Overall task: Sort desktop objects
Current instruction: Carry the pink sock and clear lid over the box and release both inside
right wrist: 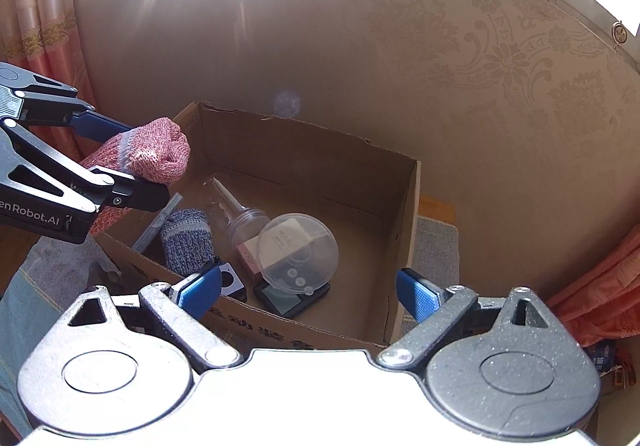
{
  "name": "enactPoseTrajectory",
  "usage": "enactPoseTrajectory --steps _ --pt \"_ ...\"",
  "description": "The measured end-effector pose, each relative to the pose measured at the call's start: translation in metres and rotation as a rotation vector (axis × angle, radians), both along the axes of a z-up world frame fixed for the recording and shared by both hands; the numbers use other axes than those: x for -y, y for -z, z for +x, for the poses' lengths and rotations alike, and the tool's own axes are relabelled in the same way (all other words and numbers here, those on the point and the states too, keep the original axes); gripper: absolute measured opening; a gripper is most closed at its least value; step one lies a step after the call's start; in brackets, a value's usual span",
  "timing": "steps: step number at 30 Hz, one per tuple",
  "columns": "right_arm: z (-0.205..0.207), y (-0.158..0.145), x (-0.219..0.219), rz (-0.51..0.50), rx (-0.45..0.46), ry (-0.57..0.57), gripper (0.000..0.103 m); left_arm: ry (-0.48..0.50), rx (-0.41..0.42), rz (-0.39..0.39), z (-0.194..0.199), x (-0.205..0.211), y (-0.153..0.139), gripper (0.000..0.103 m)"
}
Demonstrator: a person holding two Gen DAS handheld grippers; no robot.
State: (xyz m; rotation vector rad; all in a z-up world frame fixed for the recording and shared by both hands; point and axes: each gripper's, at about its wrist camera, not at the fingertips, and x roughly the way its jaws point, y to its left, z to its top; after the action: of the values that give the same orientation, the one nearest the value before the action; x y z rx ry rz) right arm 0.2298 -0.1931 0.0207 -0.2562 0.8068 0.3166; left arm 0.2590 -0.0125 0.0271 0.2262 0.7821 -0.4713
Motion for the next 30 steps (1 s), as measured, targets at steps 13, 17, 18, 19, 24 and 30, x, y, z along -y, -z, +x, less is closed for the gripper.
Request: enactPoseTrajectory --steps 13,17,18,19,24,30 --pt "-0.017 -0.013 0.032 0.029 0.005 0.007 0.097 0.005 -0.04 -0.023 0.03 0.052 0.002 0.061" --pt "-0.02 -0.015 0.045 0.042 0.0 0.017 0.097 -0.002 -0.06 -0.053 0.039 0.069 0.004 0.061" --pt "-0.02 -0.015 0.047 0.043 -0.003 0.02 0.097 -0.002 -0.067 -0.059 0.041 0.072 0.005 0.061" --pt "-0.02 -0.014 0.049 0.043 -0.006 0.023 0.097 0.0 -0.069 -0.061 0.042 0.076 0.006 0.061" --pt "-0.02 -0.011 0.057 0.053 -0.015 0.03 0.097 -0.008 -0.081 -0.058 0.049 0.093 0.012 0.061" --pt "-0.021 -0.008 0.064 0.06 -0.031 0.037 0.098 -0.017 -0.099 -0.083 0.054 0.107 0.019 0.062"
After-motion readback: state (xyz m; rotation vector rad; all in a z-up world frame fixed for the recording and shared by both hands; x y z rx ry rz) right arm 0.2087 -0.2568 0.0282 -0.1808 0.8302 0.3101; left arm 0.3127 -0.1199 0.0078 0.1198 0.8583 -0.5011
